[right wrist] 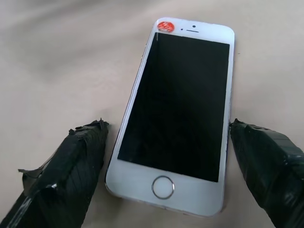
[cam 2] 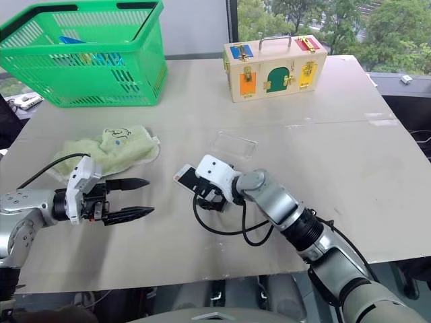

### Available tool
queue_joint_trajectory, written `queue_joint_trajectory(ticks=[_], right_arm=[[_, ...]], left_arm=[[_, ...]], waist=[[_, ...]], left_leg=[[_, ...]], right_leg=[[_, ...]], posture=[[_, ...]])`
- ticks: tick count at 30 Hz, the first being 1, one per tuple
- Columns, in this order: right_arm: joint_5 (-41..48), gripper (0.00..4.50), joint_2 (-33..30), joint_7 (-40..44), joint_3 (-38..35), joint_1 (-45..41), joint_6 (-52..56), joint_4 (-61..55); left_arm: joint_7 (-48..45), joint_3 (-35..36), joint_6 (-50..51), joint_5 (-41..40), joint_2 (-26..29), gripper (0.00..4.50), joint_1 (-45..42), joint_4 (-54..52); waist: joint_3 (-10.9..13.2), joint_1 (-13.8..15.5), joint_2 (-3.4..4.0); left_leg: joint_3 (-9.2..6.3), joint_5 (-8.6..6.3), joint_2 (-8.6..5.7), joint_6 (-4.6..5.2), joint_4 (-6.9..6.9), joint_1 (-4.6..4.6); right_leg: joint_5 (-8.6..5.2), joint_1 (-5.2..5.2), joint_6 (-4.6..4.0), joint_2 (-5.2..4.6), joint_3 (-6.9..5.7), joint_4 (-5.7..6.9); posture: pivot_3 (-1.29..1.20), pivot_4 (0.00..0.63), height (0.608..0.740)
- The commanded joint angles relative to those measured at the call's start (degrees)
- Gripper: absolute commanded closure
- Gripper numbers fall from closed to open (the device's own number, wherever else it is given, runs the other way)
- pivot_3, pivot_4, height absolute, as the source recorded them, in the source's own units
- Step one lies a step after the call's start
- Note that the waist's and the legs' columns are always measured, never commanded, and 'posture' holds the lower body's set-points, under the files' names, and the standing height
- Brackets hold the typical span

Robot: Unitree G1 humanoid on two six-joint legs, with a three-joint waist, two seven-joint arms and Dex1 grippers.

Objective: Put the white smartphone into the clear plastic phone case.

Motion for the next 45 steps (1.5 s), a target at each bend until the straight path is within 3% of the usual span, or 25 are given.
queue_joint_trajectory(ticks=[1, 3, 10, 18, 22, 26, 31, 39, 44, 45], right_arm=[[-2.6, 0.94, -0.49, -0.68, 1.37, 0.51, 0.27, 5.23], [-2.27, 1.55, -1.84, 0.6, 0.58, 1.05, 0.29, 4.54], [1.27, 1.55, -10.27, 7.22, -5.39, 7.06, -8.17, -3.89], [7.56, 1.55, -27.27, 17.6, -16.68, 20.77, -17.16, -17.03], [5.37, 1.55, -35.5, 18.95, -23.82, 25.27, -26.15, -15.02], [5.09, 1.56, -40.41, 22.64, -26.43, 26.06, -33.0, -9.76], [4.83, 1.56, -41.31, 27.16, -26.95, 21.83, -41.02, -0.68], [2.97, 1.56, -35.64, 30.62, -24.99, 12.79, -50.89, 12.62], [5.3, 1.56, -33.28, 35.46, -25.08, 9.25, -48.34, 16.97], [5.71, 0.53, -33.49, 36.31, -25.31, 9.34, -47.36, 16.47]], left_arm=[[0.92, 1.3, -1.19, -1.06, -0.36, 0.0, -0.48, -1.6], [1.64, 1.01, -1.11, -1.33, -0.89, 0.0, -0.73, -2.42], [4.39, 0.69, -0.61, -1.97, -2.81, 0.0, -1.22, -3.63], [5.77, -0.74, -1.3, -1.96, -4.79, 0.0, -1.78, -3.75], [5.58, -3.1, -2.56, -0.45, -5.66, 0.0, -4.7, -0.73], [5.04, -5.28, -3.83, 0.7, -6.15, 0.0, -7.83, 2.03], [4.67, -7.87, -6.02, 2.43, -7.15, 0.0, -12.1, 6.05], [4.46, -10.79, -8.18, 4.33, -8.99, 0.0, -17.99, 10.21], [5.94, -13.0, -8.71, 6.17, -10.86, 0.0, -20.46, 10.66], [6.86, -13.57, -9.29, 6.9, -11.8, 0.0, -21.4, 10.99]], waist=[[-0.02, -0.2, 0.01], [-0.03, -0.17, 0.02], [0.0, 1.49, 0.06], [0.01, 2.52, 0.07], [0.08, 2.25, 0.08], [0.12, 2.2, 0.12], [0.12, 2.03, 0.12], [0.14, 2.03, 0.1], [0.14, 2.03, 0.1], [0.14, 2.13, 0.1]], left_leg=[[0.01, 0.0, 0.02, -0.01, 0.0, 0.02], [-0.01, 0.01, 0.02, -0.01, 0.0, 0.02], [-0.11, 0.0, -0.27, 0.0, -0.04, -0.2], [-0.15, -0.19, -0.47, 0.34, 0.11, -1.04], [-0.18, -0.21, -0.48, 0.37, 0.12, -1.01], [-0.23, -0.2, -0.43, 0.39, 0.21, -0.99], [-0.2, -0.2, -0.37, 0.39, 0.24, -0.95], [-0.14, -0.17, -0.37, 0.35, 0.24, -1.0], [-0.05, -0.15, -0.38, 0.31, 0.26, -0.98], [-0.04, -0.15, -0.38, 0.31, 0.27, -0.98]], right_leg=[[0.0, 0.0, 0.0, 0.0, -0.01, 0.03], [-0.01, 0.0, -0.01, 0.0, -0.03, 0.05], [-0.02, 0.0, 0.0, -0.3, -0.17, -0.26], [0.19, -0.2, 0.46, -0.49, -0.35, -0.92], [0.12, -0.21, 0.59, -0.42, -0.38, -0.85], [0.15, -0.22, 0.6, -0.3, -0.4, -0.78], [0.19, -0.22, 0.61, -0.08, -0.33, -0.75], [0.2, -0.24, 0.63, 0.06, -0.27, -0.75], [0.22, -0.24, 0.65, 0.07, -0.21, -0.71], [0.23, -0.24, 0.66, 0.07, -0.19, -0.71]], posture=[[0.0, 0.15, 0.74], [0.0, 0.15, 0.74], [0.0, 0.15, 0.74], [0.0, 0.15, 0.74], [0.0, 0.15, 0.74], [0.0, 0.15, 0.74], [0.0, 0.15, 0.74], [0.0, 0.15, 0.74], [0.0, 0.15, 0.74], [0.0, 0.15, 0.74]])
